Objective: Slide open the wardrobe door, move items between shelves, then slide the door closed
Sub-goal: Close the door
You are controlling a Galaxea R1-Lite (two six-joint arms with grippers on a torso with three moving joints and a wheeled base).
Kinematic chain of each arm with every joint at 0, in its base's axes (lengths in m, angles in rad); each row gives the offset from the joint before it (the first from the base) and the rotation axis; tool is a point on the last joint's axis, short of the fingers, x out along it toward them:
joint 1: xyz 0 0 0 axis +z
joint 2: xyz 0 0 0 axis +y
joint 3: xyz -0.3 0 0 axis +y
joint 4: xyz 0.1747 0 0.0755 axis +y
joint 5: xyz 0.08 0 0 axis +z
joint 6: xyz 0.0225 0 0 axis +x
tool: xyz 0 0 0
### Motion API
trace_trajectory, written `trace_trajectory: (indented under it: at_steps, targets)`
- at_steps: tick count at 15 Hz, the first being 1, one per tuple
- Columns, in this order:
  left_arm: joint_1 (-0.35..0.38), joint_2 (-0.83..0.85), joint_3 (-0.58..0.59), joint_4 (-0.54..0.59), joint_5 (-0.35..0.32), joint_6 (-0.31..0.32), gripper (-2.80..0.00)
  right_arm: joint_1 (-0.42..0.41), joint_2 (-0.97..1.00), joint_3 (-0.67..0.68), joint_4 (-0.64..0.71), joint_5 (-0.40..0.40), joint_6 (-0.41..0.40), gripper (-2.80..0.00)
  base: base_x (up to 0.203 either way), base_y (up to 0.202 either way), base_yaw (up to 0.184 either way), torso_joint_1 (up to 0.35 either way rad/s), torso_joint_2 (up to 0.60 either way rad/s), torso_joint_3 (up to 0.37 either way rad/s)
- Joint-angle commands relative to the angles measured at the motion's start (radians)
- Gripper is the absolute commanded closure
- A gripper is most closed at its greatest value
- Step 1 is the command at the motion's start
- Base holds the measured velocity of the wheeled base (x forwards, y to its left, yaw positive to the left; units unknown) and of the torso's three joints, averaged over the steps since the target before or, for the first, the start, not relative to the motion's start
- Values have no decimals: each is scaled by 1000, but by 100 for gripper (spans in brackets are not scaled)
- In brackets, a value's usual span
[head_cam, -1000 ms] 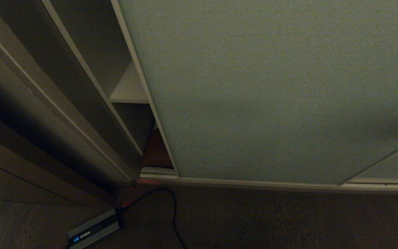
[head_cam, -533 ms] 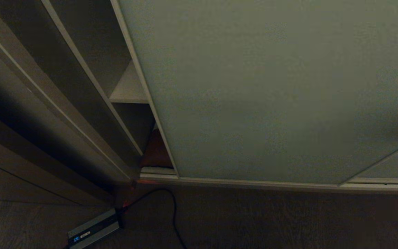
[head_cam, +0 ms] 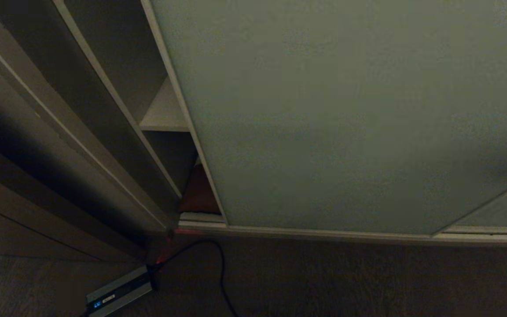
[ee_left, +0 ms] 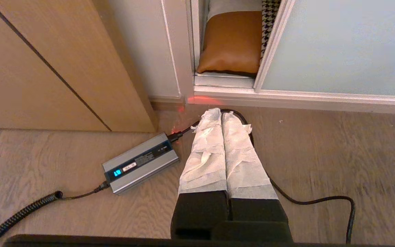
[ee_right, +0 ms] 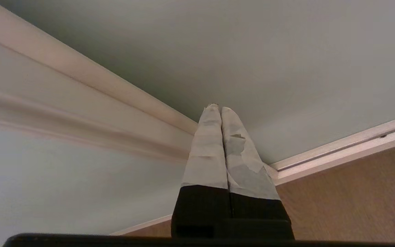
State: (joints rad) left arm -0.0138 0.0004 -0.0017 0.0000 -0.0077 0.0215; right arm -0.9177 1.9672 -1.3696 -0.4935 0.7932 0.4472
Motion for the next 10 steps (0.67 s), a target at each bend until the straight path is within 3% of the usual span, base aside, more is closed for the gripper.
trace_trajectory:
  at_steps: [1, 10]
  targets:
    - [0, 0, 0, 0, 0, 0, 0, 10, 16, 4, -11, 3, 1, 0, 0, 0, 0, 0, 0, 0]
    - [0, 0, 0, 0, 0, 0, 0, 55, -26, 64, -31, 4, -5, 0, 0, 0, 0, 0, 0, 0]
